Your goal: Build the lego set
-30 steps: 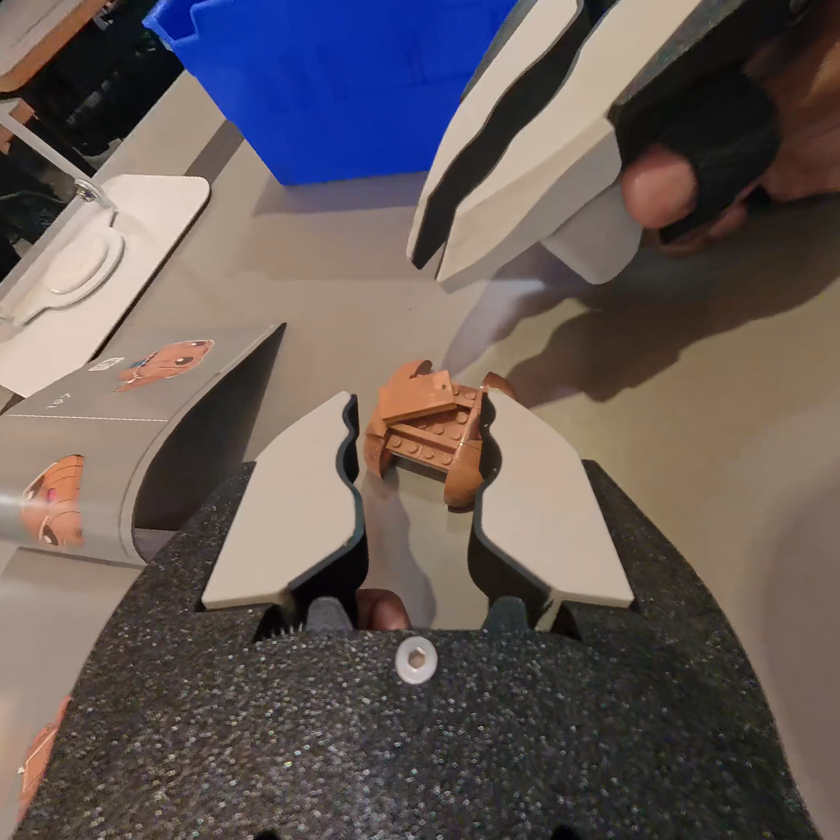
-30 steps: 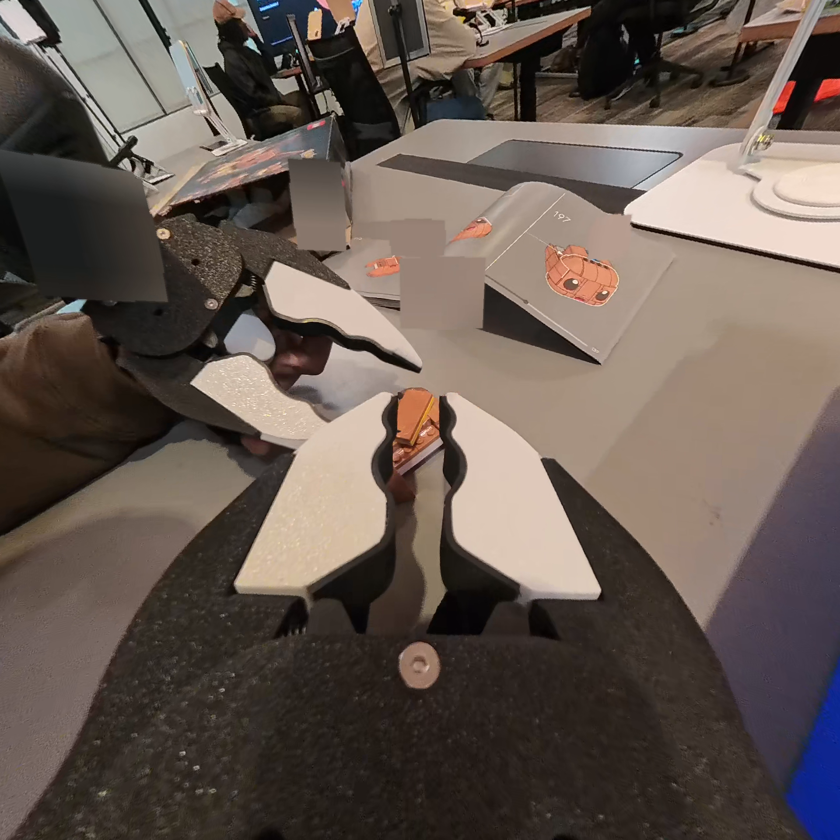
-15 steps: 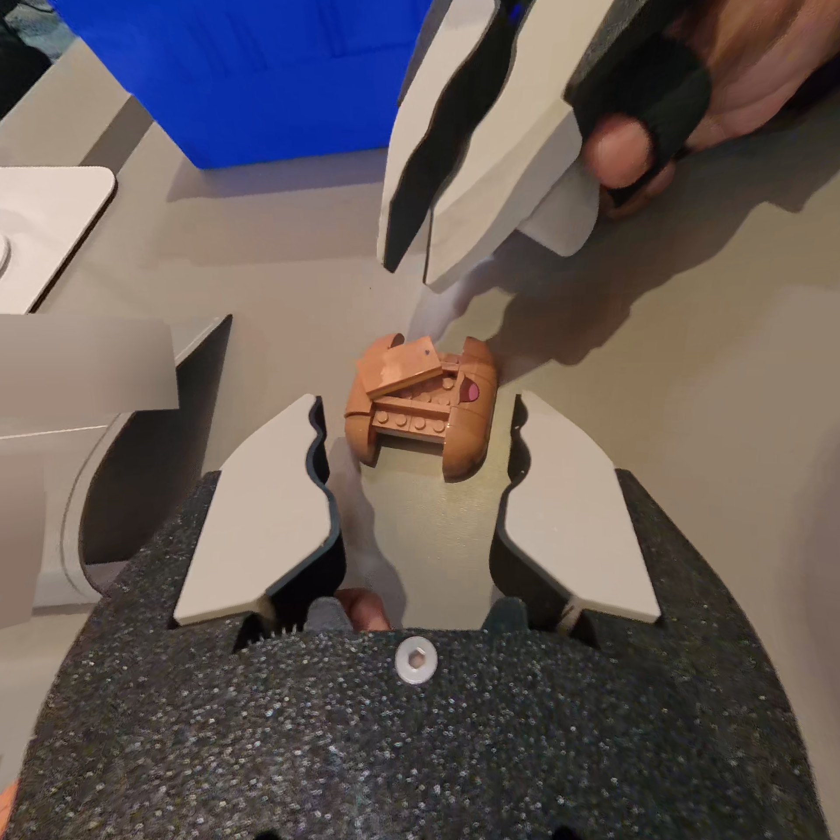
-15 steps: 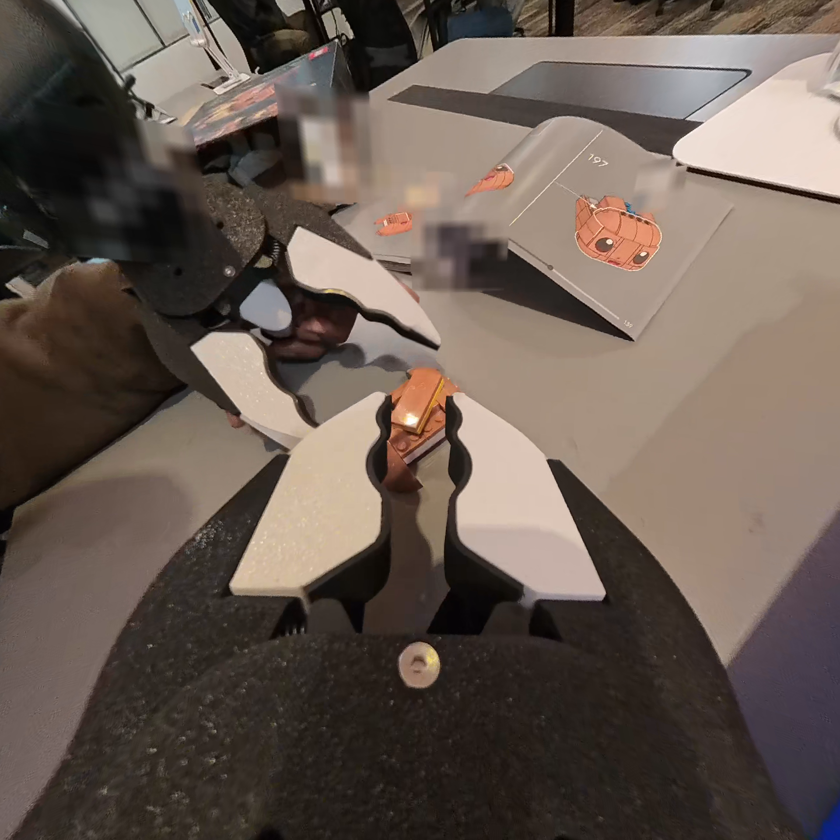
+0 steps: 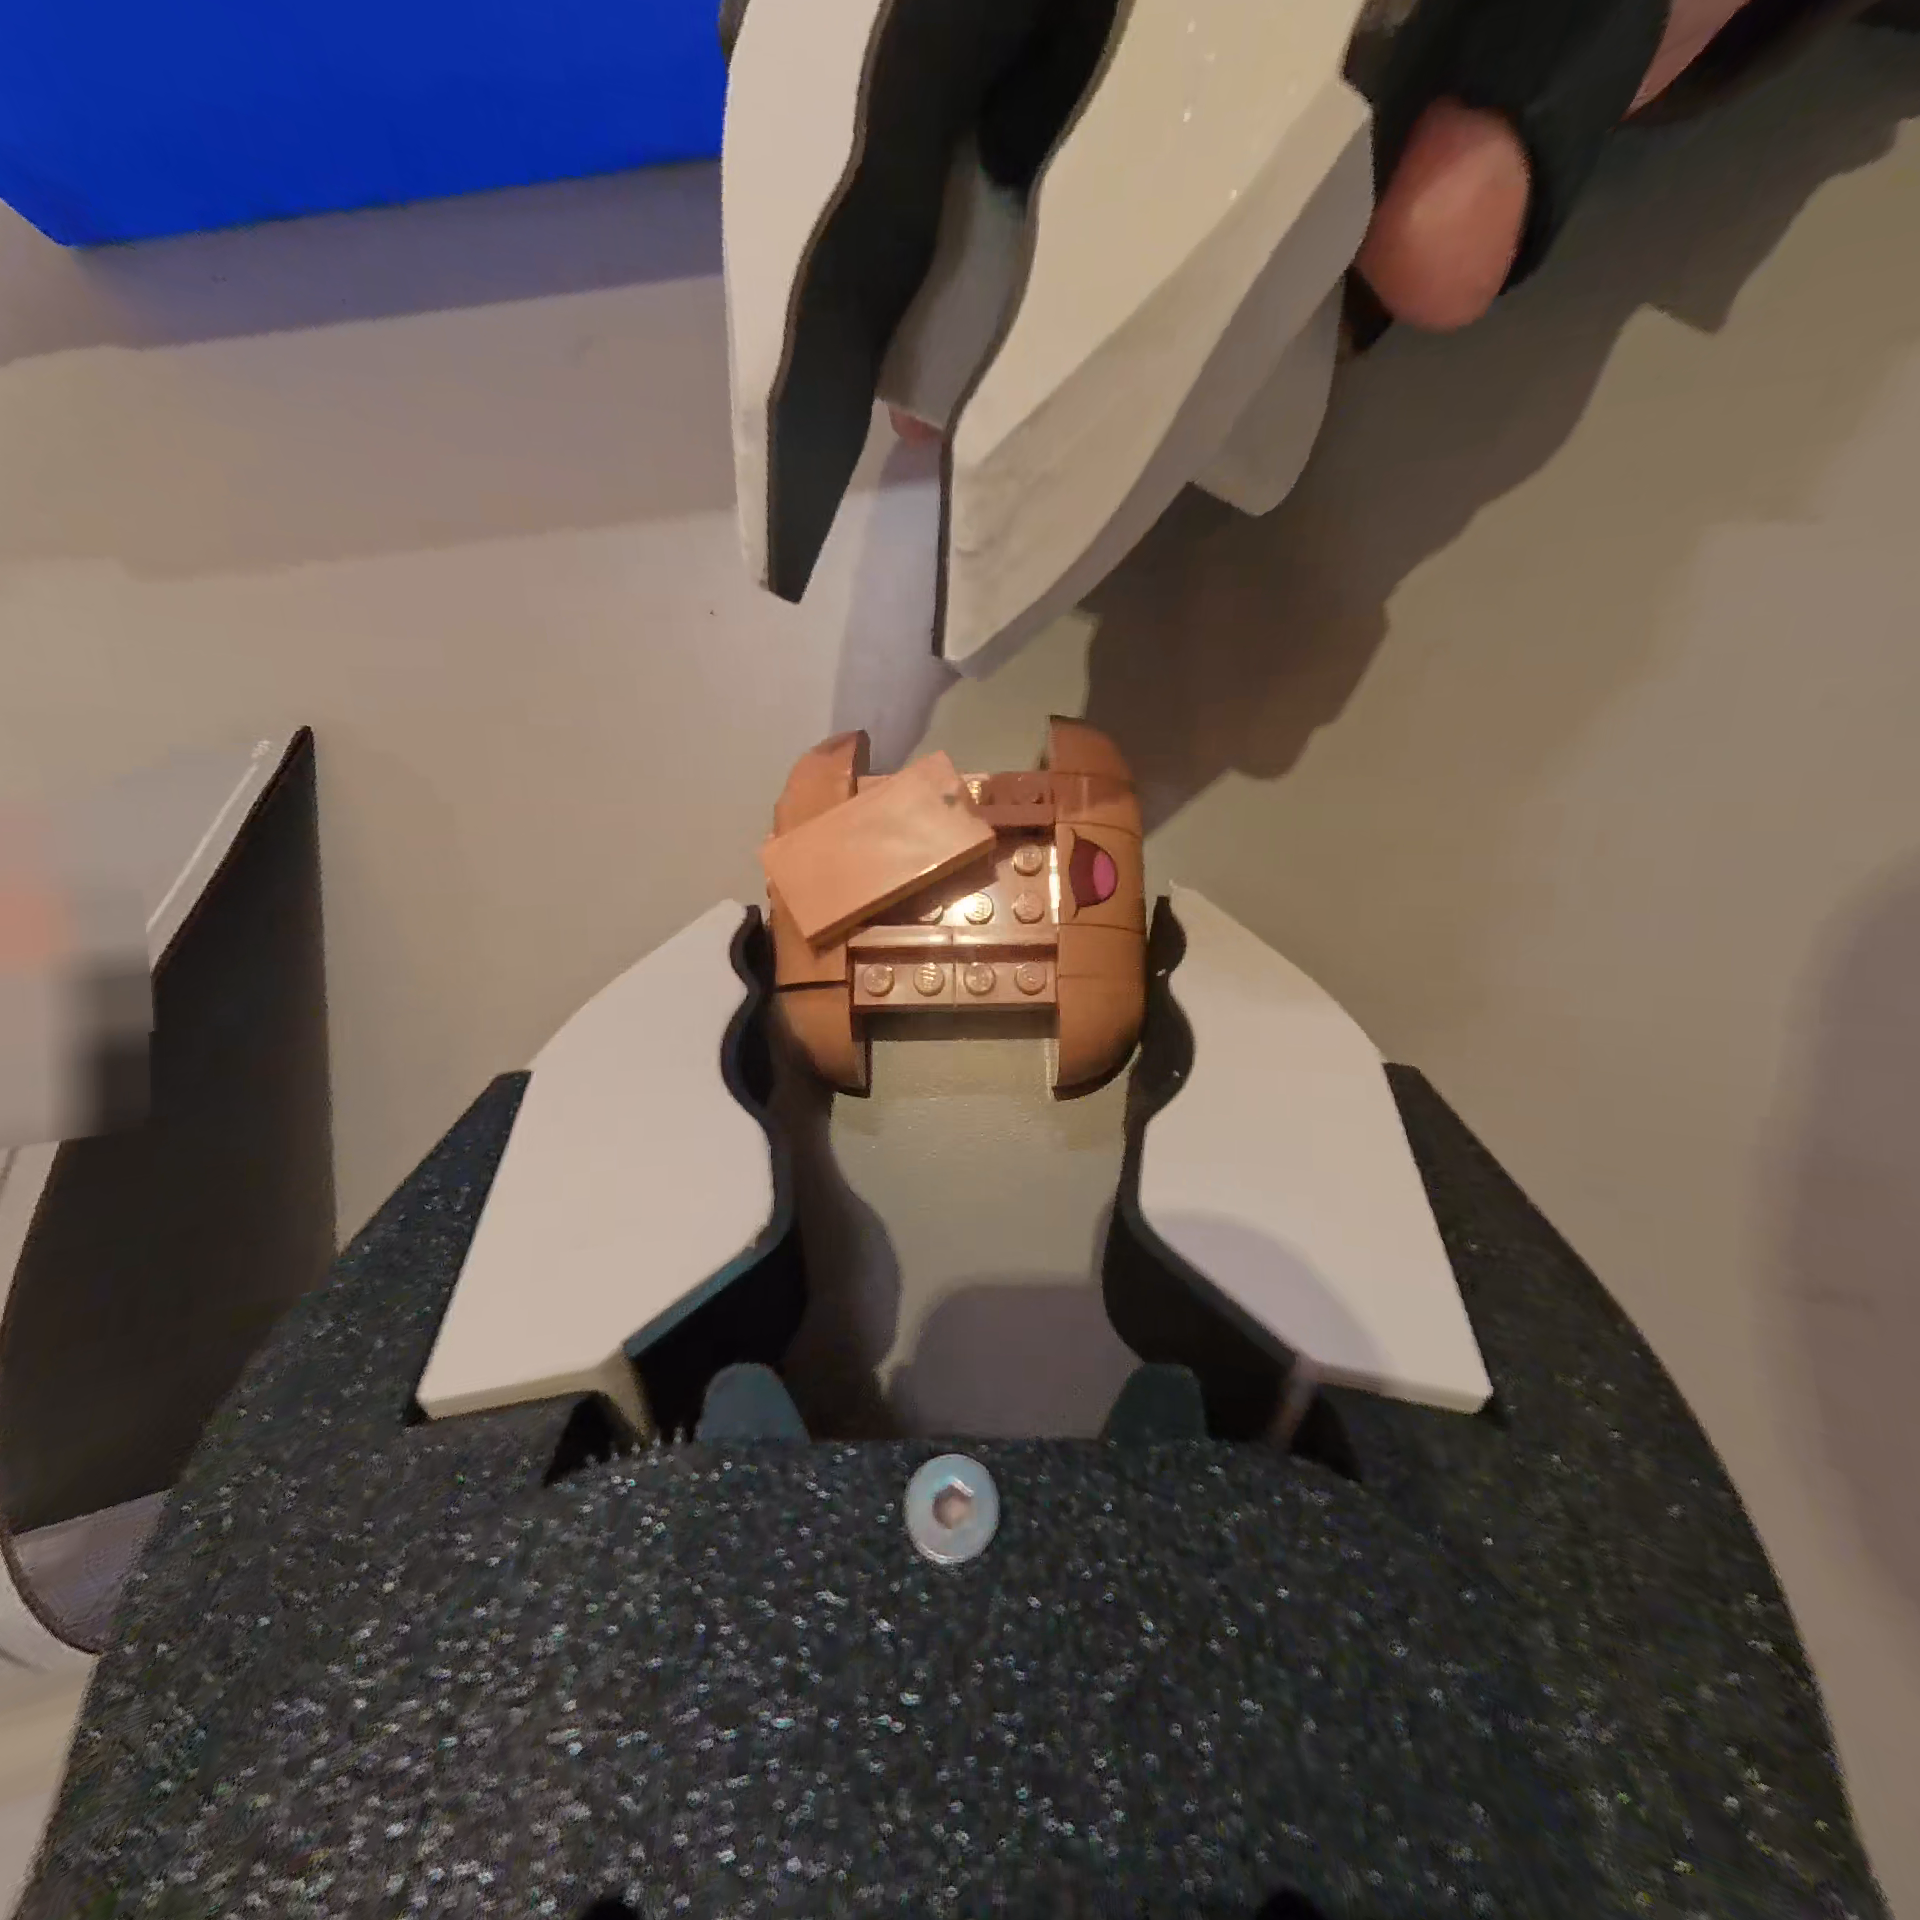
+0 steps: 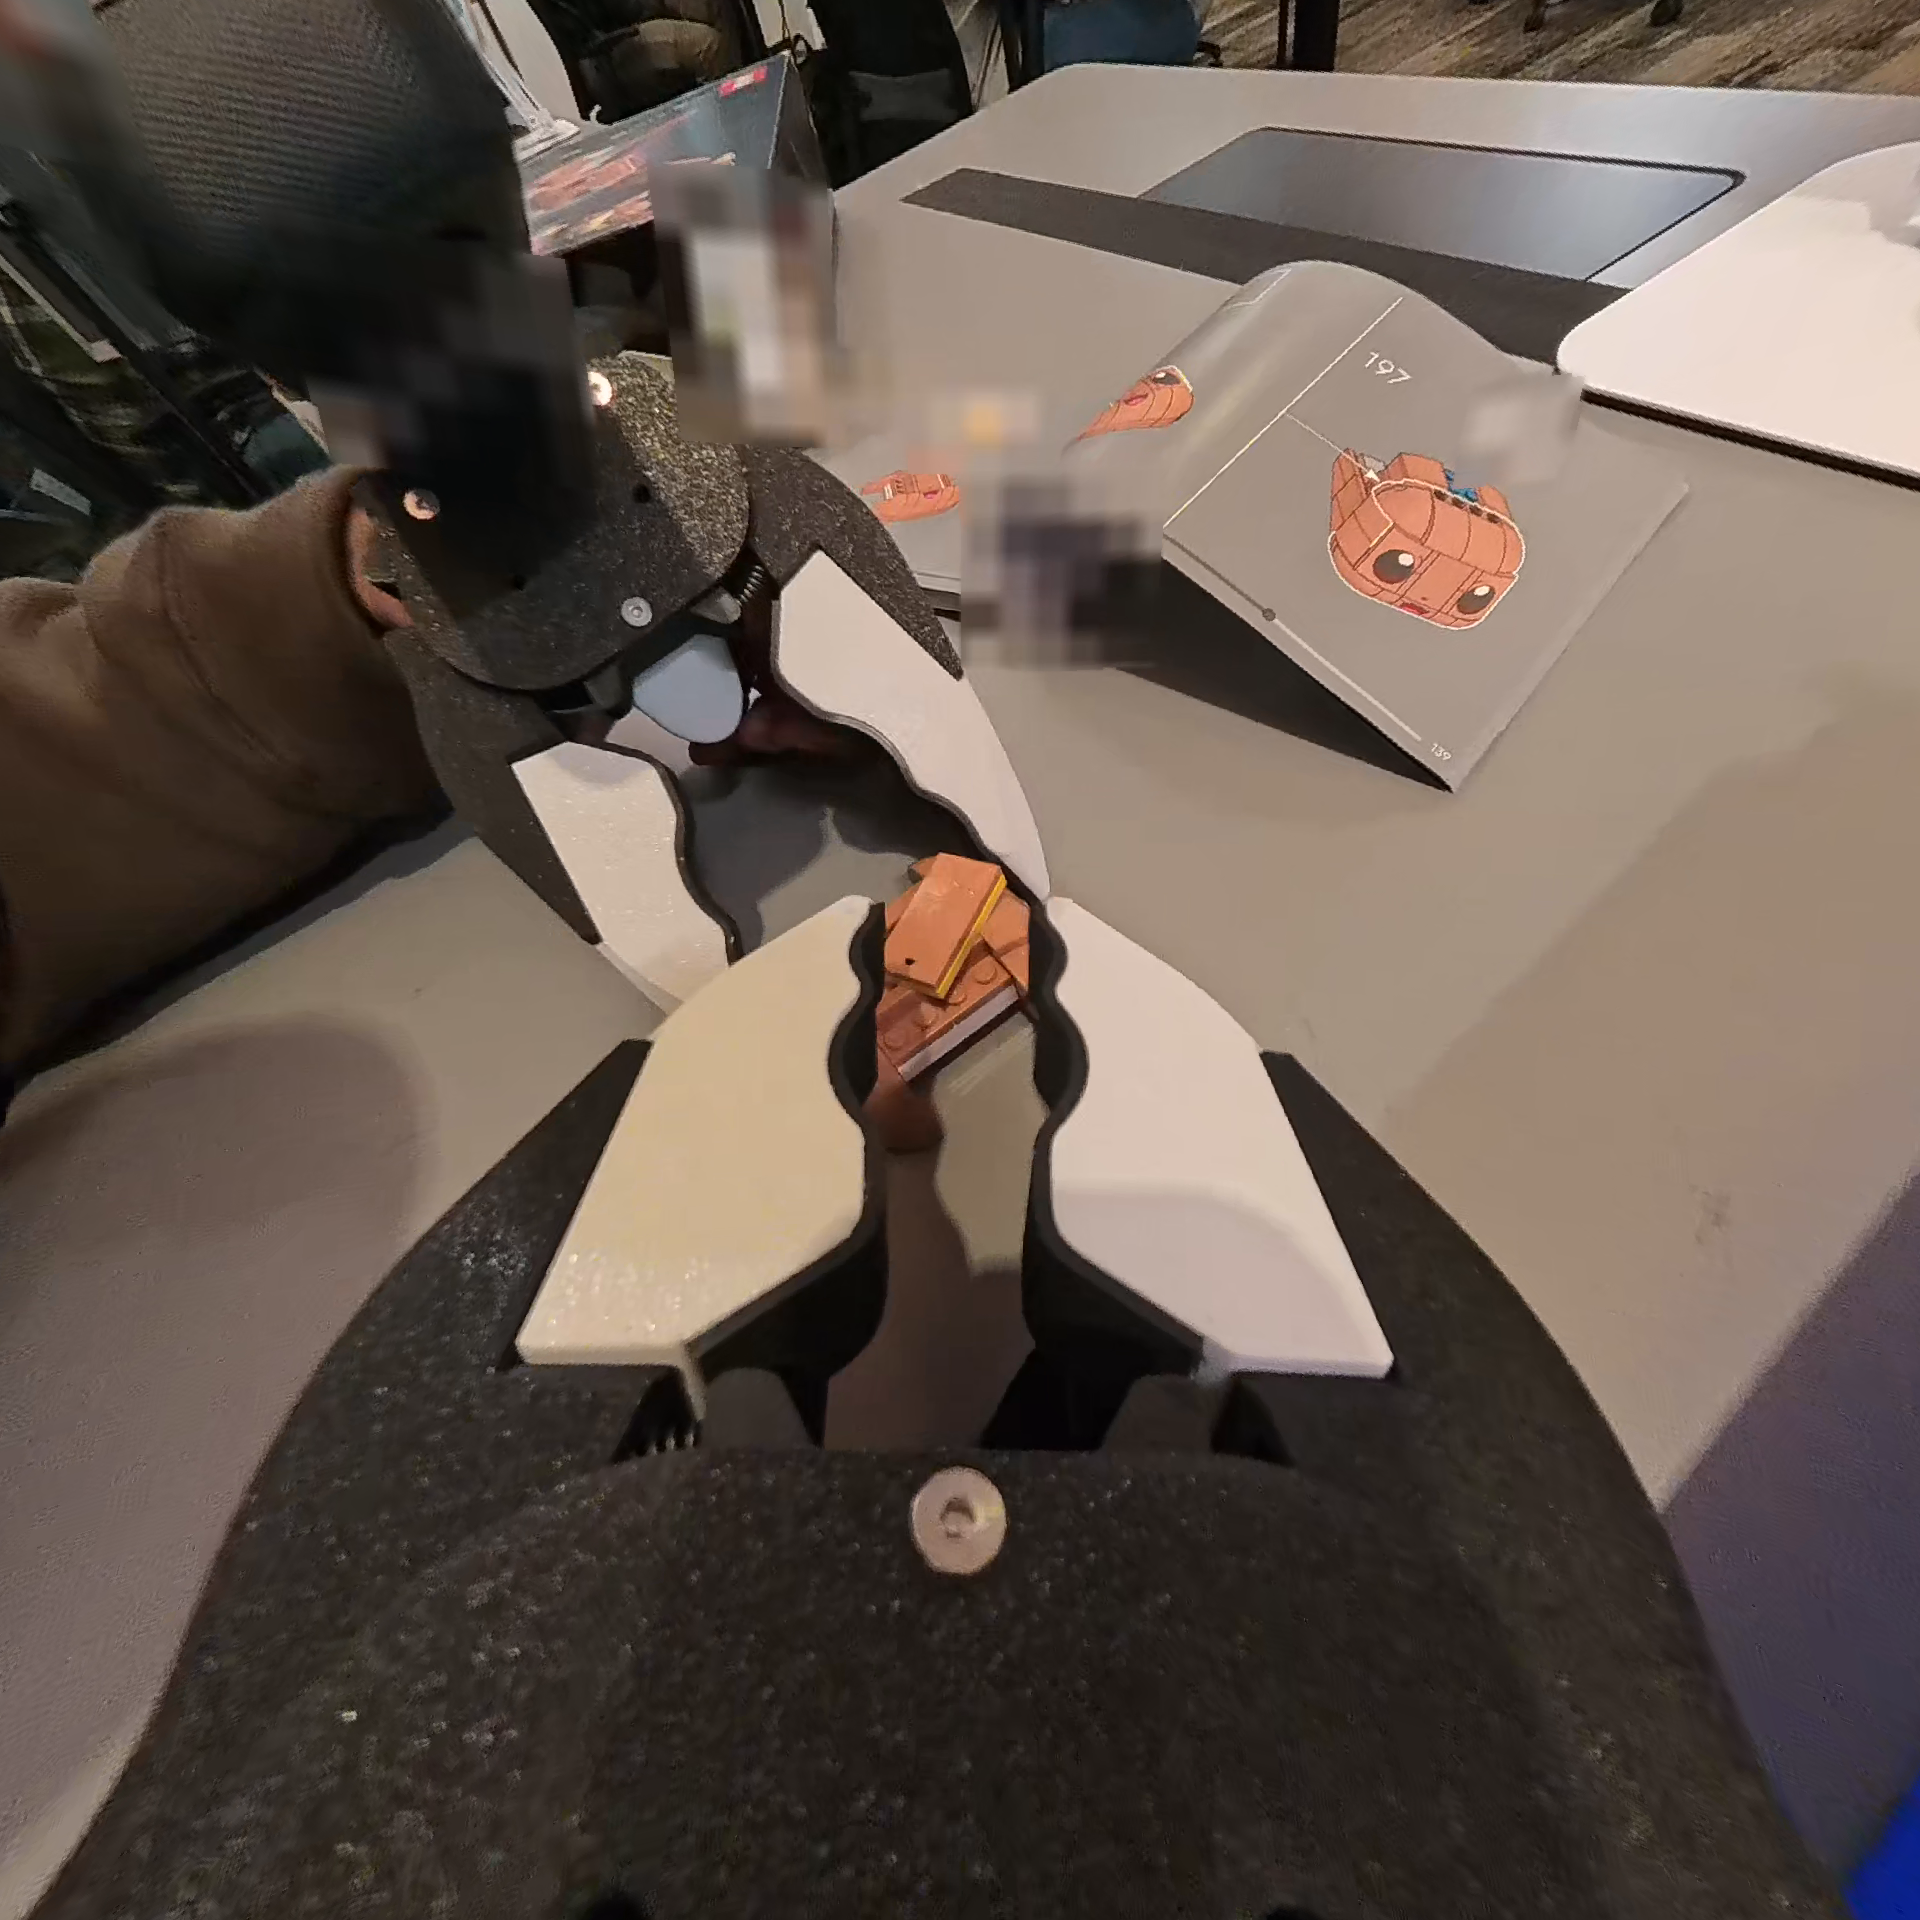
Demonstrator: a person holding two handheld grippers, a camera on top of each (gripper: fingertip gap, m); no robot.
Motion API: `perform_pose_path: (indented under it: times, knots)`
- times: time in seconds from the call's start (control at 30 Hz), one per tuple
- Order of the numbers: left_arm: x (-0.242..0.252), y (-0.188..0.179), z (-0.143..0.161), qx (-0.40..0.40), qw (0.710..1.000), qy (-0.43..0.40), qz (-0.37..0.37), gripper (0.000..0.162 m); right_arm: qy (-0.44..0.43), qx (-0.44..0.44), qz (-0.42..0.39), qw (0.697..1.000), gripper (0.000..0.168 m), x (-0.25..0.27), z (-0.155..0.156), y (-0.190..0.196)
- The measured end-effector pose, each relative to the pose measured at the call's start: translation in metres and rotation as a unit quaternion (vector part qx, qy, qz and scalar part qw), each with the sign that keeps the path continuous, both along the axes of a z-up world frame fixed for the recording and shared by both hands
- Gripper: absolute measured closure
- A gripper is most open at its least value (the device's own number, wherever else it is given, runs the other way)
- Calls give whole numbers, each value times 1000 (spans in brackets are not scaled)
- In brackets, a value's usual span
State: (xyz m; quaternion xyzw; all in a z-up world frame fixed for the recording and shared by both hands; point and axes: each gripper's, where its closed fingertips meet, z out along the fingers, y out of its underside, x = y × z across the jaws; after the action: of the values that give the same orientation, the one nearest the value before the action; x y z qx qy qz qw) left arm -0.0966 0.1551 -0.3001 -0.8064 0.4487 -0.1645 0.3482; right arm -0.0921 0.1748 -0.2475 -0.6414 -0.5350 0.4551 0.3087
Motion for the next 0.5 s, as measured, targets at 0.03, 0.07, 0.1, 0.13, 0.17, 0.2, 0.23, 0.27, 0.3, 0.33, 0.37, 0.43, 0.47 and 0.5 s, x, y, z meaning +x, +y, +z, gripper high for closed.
perform_pose_path:
  times: [0.03,0.07,0.1,0.13,0.17,0.2,0.23,0.27,0.3,0.33,0.37,0.43,0.47,0.5]
  knots:
    - [0,0,0,2,1000,0,5,92,-2,2,-2,1000,142,1,0,1]
    - [-1,1,1,4,1000,1,13,92,-5,6,-4,1000,142,2,-1,2]
    - [-1,2,1,5,1000,2,24,92,-8,10,-6,1000,141,4,-2,2]
    - [-2,2,1,6,999,3,35,92,-11,12,-7,1000,141,5,-2,3]
    - [-2,3,1,7,999,3,49,92,-16,13,-8,1000,140,6,-3,3]
    - [-3,4,1,11,998,5,63,92,-21,12,-7,1000,140,7,-5,3]
    - [-3,5,2,16,997,6,74,93,-27,11,-6,1000,139,7,-6,2]
    - [-2,5,3,22,996,7,81,93,-33,11,-4,999,138,7,-8,1]
    - [-1,6,4,28,996,9,89,93,-38,12,-1,999,137,7,-9,0]
    - [0,6,5,34,995,12,95,92,-39,14,0,999,136,7,-10,-1]
    - [1,6,6,42,994,13,103,92,-40,14,1,999,136,7,-10,-2]
    - [4,9,8,56,991,15,121,93,-39,8,5,999,135,6,-9,-3]
    - [5,10,11,62,990,12,129,93,-39,5,6,999,134,6,-9,-4]
    - [6,11,13,67,988,8,139,93,-39,5,6,999,134,5,-9,-5]
